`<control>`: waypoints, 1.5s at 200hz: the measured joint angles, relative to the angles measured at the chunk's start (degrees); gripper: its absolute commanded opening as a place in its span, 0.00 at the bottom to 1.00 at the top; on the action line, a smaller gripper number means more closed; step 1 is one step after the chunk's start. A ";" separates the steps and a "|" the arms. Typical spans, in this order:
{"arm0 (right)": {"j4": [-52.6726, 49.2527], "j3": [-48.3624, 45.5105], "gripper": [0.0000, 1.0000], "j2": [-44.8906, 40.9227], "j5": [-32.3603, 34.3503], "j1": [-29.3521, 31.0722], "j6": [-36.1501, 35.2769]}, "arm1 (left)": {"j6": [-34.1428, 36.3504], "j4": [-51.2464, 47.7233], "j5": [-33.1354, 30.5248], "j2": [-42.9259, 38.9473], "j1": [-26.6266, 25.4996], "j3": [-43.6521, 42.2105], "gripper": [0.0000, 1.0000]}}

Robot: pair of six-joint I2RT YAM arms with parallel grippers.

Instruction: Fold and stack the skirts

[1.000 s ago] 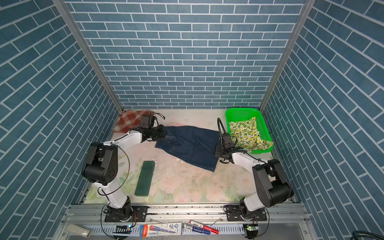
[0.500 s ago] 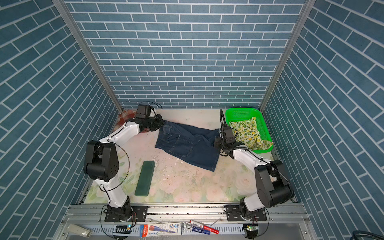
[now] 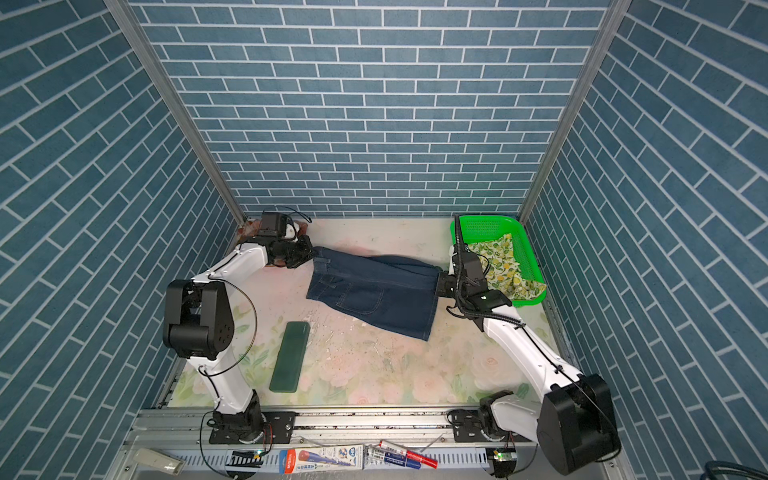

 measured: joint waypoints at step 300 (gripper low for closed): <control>-0.94 26.56 0.00 44.68 -5.31 -4.50 -4.13 | 1.07 -2.32 -5.99 2.29 0.66 -8.98 0.00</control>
